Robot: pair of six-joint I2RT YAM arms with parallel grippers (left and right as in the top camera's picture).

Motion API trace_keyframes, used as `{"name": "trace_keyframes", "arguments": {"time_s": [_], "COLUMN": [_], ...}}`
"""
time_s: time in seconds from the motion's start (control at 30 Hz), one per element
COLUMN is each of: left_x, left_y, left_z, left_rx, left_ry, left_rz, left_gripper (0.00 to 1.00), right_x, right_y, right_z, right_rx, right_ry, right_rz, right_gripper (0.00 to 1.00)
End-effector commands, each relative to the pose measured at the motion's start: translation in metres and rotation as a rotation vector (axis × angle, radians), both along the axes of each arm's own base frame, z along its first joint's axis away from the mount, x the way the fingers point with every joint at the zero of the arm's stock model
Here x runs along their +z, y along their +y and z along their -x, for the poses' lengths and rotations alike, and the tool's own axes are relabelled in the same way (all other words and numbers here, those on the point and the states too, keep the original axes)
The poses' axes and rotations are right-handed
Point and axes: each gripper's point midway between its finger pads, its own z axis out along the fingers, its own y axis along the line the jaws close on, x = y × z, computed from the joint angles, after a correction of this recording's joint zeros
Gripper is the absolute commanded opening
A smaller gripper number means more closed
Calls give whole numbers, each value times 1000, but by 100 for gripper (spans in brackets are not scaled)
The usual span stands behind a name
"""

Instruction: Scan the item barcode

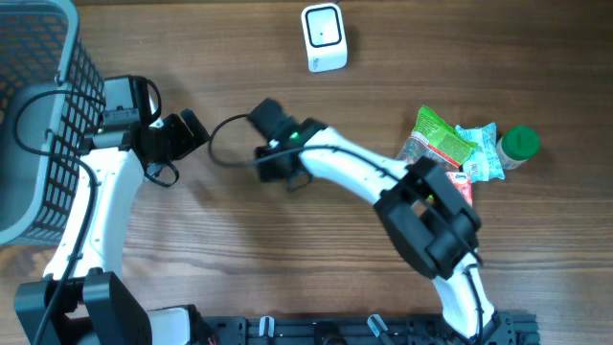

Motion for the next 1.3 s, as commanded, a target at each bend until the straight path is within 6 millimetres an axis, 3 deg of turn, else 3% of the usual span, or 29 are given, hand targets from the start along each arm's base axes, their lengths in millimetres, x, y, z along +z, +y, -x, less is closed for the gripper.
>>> {"name": "trace_keyframes", "arguments": {"time_s": [0.0, 0.2, 0.3, 0.37, 0.47, 0.7, 0.9, 1.13, 1.27], "left_x": [-2, -2, -2, -2, -2, -2, -2, -2, -2], "left_y": [-3, -3, -3, -3, -3, -3, -3, -3, -3], "left_z": [1, 1, 1, 1, 1, 1, 1, 1, 1], "left_rx": [-16, -16, -16, -16, -16, -16, -16, -16, -16], "left_ry": [4, 4, 4, 4, 4, 4, 4, 4, 4], "left_rz": [8, 8, 8, 8, 8, 8, 8, 8, 8], "left_gripper": [100, 100, 100, 100, 100, 100, 100, 100, 100], "right_x": [7, 2, 3, 5, 12, 53, 76, 64, 40], "right_y": [-40, -93, -109, -114, -118, -125, -121, -120, -122], "right_z": [5, 36, 47, 46, 40, 26, 29, 29, 31], "right_rx": [100, 292, 340, 341, 319, 293, 264, 202, 145], "right_ry": [15, 159, 215, 224, 212, 126, 154, 178, 183], "right_rz": [102, 251, 286, 285, 266, 200, 60, 25, 22], "right_gripper": [4, 4, 4, 10, 25, 36, 55, 55, 55]}}
